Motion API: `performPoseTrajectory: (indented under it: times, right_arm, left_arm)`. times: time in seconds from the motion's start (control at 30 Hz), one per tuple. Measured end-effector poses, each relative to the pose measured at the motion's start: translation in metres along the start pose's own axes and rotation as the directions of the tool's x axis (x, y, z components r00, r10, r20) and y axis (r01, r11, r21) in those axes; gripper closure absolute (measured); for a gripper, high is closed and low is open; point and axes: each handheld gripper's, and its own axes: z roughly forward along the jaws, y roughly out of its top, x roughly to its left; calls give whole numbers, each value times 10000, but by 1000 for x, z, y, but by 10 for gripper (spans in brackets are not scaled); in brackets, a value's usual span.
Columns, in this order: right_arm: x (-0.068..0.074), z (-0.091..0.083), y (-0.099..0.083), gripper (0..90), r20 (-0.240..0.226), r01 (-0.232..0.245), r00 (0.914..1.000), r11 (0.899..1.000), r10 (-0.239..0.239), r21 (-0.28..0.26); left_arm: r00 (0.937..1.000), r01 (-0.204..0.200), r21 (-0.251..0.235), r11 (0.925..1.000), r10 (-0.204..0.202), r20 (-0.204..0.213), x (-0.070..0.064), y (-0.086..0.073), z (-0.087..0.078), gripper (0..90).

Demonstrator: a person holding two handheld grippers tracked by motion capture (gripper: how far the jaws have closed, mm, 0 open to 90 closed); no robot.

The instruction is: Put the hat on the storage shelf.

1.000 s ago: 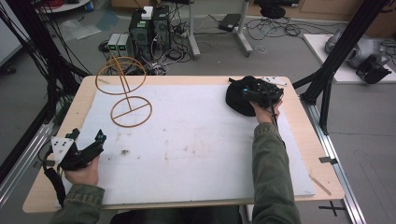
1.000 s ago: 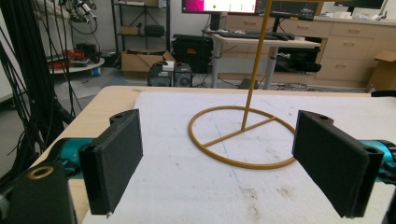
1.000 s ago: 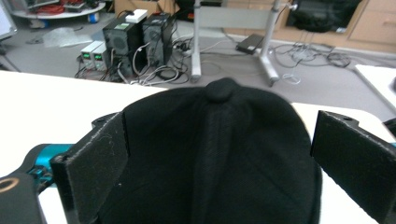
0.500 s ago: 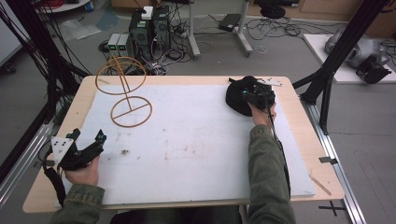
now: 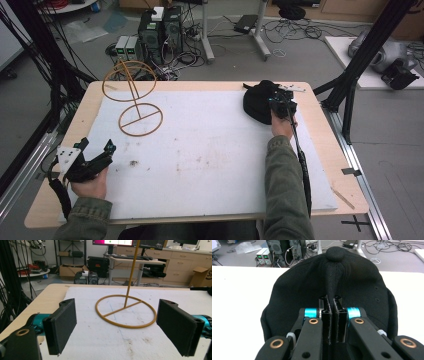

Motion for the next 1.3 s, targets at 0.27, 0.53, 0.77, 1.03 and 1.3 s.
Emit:
performPoseTrajectory:
  times: [0.27, 0.53, 0.77, 1.03, 1.3]
  right_arm:
    - [6, -6, 0, 876, -131, -229, 9997, 9991, 224, -366]
    - [13, -17, 2, 876, -62, -31, 10000, 9966, 26, -821]
    - [11, -34, 10, 876, 21, -277, 9996, 9918, 282, -1246]
    - [7, -58, 21, 874, -325, -680, 9975, 9794, 630, -1903]
    - [8, -77, 29, 873, -445, -502, 9982, 9670, 404, -2497]
  left_arm:
    - [10000, 67, -32, 10000, -67, 15, 1, 0, 0, 170]
    - [10000, 87, -11, 10000, -87, 49, 1, 0, -1, 169]
    - [10000, 57, 5, 10000, -57, 37, 1, 0, -1, 172]
    - [10000, 79, -7, 10000, -79, -1, 1, 0, -2, 176]
    - [10000, 60, -40, 10000, -60, -7, 0, 0, -2, 178]
